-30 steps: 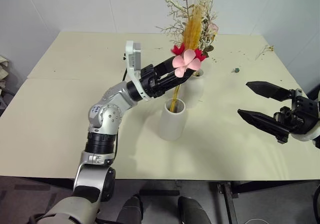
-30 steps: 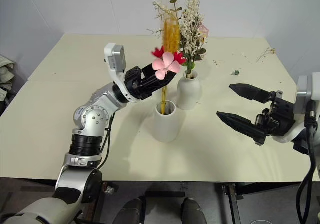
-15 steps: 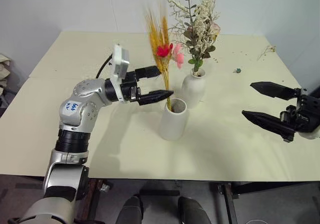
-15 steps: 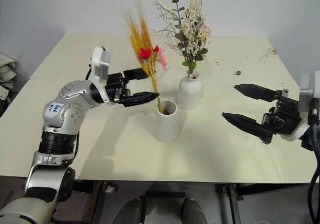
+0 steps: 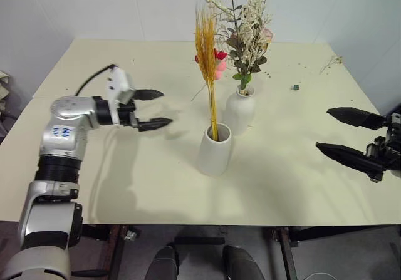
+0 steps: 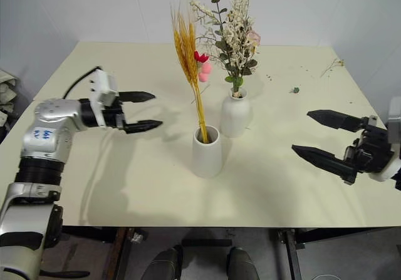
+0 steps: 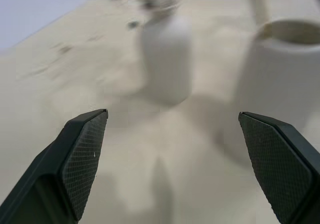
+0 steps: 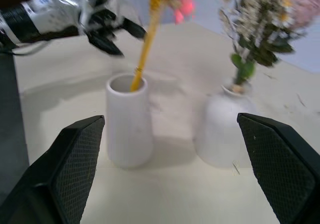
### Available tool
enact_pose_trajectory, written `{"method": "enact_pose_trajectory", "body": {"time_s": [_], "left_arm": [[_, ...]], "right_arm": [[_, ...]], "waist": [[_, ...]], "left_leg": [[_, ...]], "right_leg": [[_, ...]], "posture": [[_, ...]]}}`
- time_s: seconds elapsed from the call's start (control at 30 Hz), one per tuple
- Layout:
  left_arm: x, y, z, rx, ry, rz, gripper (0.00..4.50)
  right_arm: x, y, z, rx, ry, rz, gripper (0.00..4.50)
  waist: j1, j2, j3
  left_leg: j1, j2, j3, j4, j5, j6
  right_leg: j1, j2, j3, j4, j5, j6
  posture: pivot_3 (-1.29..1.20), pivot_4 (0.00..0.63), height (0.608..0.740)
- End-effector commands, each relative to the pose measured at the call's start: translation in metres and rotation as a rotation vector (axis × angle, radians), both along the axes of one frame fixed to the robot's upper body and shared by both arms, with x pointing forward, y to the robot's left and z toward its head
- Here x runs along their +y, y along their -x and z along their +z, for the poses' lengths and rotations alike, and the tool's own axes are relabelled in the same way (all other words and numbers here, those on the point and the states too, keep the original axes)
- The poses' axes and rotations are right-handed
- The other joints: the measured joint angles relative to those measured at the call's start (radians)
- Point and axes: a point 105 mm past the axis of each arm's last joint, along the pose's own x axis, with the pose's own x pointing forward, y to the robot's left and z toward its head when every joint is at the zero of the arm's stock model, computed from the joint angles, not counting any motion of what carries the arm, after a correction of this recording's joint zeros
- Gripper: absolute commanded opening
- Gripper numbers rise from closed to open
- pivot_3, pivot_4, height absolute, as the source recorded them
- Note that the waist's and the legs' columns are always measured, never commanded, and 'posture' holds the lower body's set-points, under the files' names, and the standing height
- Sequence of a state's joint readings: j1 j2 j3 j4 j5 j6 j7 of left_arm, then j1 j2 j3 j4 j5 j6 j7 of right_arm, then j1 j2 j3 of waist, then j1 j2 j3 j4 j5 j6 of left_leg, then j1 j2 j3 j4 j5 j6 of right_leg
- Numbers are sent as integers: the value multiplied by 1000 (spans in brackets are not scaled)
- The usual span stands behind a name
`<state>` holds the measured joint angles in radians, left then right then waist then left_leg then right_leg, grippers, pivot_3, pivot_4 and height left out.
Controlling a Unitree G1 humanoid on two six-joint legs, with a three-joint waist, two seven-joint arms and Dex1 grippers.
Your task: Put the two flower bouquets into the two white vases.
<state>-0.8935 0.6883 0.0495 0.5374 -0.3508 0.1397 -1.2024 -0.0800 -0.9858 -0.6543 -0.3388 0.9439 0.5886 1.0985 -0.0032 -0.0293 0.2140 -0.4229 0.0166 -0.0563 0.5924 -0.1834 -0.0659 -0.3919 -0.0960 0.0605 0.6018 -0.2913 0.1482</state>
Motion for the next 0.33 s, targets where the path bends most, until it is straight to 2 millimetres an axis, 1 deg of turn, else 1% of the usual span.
{"method": "enact_pose_trajectory", "body": {"time_s": [0.03,0.17,0.2,0.27,0.33], "left_arm": [[9,5,15,-51,77,-58,4474],[24,5,13,18,91,-51,4474],[29,7,11,27,65,-57,4474],[39,11,12,28,46,-55,4474],[45,15,14,23,38,-66,4474]], "right_arm": [[-5,4,8,-17,34,-2,4500],[-8,4,10,-15,45,-5,4500],[-9,3,10,-17,46,-6,4500],[-8,1,9,-20,49,-4,4500],[-8,1,9,-21,51,-2,4500]], "waist": [[4,0,0],[1,0,0],[1,0,0],[-4,0,0],[-6,0,0]], "left_leg": [[0,0,0,0,0,0],[0,0,0,0,0,0],[0,0,0,0,0,0],[0,0,0,0,0,0],[0,0,0,-1,0,0]], "right_leg": [[0,0,0,0,0,0],[0,0,0,0,0,0],[0,0,0,0,1,2],[0,0,0,1,2,3],[-1,0,0,1,2,3]], "posture": [[0,150,740],[0,150,740],[0,150,740],[0,150,740],[0,150,740]]}}
